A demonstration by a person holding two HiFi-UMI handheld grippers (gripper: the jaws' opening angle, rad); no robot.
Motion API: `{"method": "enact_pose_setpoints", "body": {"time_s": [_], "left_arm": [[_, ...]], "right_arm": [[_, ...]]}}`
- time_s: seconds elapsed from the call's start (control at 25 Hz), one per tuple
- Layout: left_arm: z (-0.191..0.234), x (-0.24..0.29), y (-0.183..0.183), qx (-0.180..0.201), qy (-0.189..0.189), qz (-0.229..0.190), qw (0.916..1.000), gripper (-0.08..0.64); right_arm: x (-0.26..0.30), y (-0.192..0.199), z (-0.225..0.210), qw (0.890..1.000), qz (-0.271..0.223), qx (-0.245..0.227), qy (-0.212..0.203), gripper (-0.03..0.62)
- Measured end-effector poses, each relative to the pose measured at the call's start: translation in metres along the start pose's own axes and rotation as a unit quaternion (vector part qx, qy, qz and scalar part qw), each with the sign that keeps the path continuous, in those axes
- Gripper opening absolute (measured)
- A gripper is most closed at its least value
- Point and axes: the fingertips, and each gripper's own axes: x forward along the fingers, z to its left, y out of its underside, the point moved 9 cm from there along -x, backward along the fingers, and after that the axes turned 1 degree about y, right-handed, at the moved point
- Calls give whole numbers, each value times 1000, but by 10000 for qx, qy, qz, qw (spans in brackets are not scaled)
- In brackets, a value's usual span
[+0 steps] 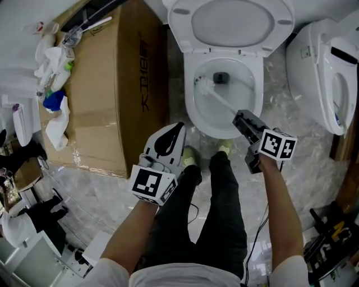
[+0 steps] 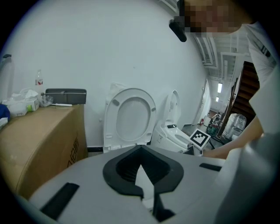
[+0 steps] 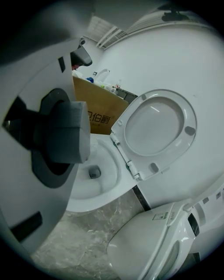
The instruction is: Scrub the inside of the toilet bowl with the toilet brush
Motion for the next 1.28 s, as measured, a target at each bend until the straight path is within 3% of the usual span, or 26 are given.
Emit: {"method": "enact_pose_setpoints", "body": {"time_s": [0.36, 0.76, 1.04, 1.28], "left_arm": [[4, 21, 30, -52, -41, -18, 10000, 6], [10, 6, 36, -247, -166, -33, 9996, 6], [6, 2, 41, -338, -101, 15, 9994, 6], [6, 4, 41, -408, -81, -9, 9991, 6]], "right_arm": [[30, 5, -32, 9989, 317, -222, -263, 164], [10, 25, -35, 9798, 1587, -1183, -293, 166], [-15, 28, -31, 9507, 2314, -2057, -189, 166], [-37, 11, -26, 9088, 2927, -2974, 48, 166]]}}
